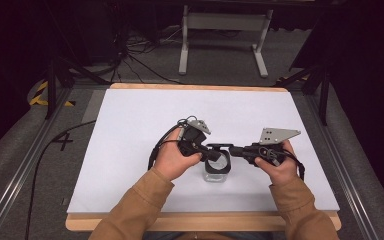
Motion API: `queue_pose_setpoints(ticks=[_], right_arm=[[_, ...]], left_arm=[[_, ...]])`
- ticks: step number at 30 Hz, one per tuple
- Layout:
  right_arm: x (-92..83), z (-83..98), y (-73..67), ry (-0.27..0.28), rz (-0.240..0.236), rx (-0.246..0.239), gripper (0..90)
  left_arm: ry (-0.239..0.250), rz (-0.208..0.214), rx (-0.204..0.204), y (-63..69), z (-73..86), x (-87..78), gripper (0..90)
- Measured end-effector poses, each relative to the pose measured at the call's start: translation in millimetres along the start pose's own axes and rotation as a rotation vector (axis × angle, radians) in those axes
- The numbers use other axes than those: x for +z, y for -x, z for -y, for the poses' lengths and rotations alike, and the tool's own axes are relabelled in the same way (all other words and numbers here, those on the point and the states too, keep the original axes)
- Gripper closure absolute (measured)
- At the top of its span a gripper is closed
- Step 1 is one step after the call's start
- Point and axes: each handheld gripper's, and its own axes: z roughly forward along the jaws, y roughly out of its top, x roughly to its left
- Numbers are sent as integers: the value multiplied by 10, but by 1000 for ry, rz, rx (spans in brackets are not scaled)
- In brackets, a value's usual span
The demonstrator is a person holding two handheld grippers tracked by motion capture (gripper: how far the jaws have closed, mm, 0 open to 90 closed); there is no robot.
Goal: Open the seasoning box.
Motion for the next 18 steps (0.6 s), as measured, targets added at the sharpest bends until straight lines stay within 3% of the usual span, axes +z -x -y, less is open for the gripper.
queue_pose_setpoints(ticks=[3,13,18], right_arm=[[17,12,-11,-13,-13,3,900],[91,98,-97,-97,-65,4,900],[131,142,-131,-120,-69,10,900]], left_arm=[[31,8,-11,-40,-26,-26,877],[105,-23,-26,-167,-131,-69,850],[111,-23,-35,-242,-156,-74,844]])
